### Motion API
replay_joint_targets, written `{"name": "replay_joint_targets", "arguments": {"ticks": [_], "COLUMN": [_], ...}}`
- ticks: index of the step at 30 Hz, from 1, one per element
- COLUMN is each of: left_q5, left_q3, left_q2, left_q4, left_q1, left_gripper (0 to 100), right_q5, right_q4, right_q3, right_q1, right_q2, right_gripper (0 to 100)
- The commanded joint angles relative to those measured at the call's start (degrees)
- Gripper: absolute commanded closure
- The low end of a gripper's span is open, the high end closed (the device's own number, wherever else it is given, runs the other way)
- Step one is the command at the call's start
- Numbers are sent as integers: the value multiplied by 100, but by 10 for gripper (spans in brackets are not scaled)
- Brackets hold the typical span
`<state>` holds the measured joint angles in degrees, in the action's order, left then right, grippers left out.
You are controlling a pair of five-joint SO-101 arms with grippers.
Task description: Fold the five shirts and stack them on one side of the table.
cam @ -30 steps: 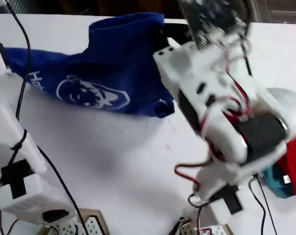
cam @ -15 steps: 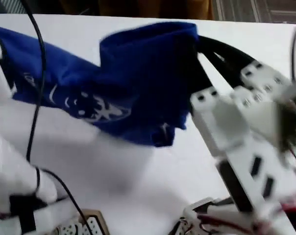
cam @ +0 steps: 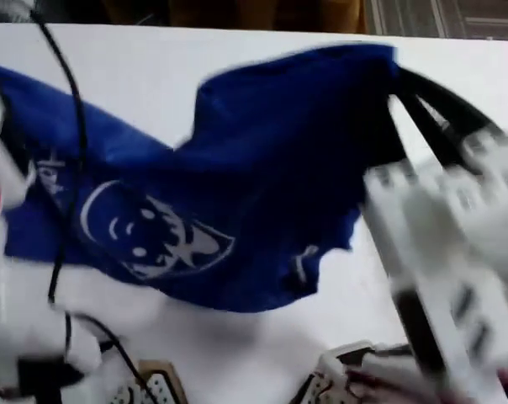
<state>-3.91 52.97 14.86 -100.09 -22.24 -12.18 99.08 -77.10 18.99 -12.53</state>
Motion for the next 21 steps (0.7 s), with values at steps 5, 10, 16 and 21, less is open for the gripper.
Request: {"name": "replay_joint_targets", "arguments": {"ticks": [5, 10, 16, 21], "left_q5": [-519, -536, -536, -501], "left_q3": [-1596, -2229, -2334, -2325], "left_q2": [-967, -1732, -2796, -3516], "left_q4": [1319, 2462, 3552, 4149], "left_q1": [-53, -158, -563, -642], "left_gripper": [973, 973, 973, 970], "right_q5": [35, 0, 0, -9], "right_q4": [-848, -1815, -2738, -2826], "right_q3": [-35, -26, -79, -79], "right_q1": [-48, -66, -382, -541], "right_q2": [1930, 3442, 4919, 5411], "right_gripper": [980, 980, 980, 981]}}
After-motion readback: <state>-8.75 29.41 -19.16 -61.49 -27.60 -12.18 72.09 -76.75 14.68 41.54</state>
